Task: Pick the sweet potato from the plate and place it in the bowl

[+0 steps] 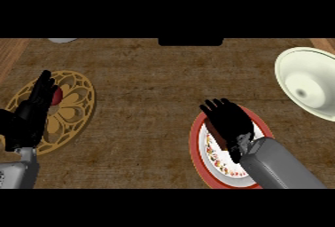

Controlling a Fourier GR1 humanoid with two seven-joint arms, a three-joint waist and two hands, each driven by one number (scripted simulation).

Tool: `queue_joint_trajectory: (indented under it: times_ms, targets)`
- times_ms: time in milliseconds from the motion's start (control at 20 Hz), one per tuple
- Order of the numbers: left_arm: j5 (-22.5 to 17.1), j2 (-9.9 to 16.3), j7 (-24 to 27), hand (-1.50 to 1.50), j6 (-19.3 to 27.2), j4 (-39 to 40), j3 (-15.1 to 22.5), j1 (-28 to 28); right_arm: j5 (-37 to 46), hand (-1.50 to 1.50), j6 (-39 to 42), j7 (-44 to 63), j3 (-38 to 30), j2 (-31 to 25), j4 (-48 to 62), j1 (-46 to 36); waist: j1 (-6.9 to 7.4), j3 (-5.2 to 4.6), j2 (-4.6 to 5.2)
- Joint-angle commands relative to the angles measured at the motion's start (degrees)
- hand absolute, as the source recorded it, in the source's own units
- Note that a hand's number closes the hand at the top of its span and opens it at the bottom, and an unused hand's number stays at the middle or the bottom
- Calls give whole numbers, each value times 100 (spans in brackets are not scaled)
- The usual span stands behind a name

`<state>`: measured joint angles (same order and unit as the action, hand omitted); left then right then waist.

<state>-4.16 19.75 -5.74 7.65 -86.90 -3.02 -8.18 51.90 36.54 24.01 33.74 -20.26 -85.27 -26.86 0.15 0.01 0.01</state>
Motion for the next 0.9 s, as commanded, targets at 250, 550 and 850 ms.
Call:
queue_joint_trajectory:
  times_ms: [250, 550, 850]
  targets:
    - [190, -195, -103, 0, -173, -300, -159, 161, 951, -150, -601, -516, -94, 263, 330, 581, -1, 0, -3]
    - [230, -202, -127, 0, -379, -325, -291, 237, 1057, -150, -467, -922, -616, 537, 1162, 160, 17, 0, 1]
    - [543, -519, -382, 0, -69, -444, -36, 54, 1010, 150, -402, -1502, -650, 668, 1388, -28, 19, 1, 0]
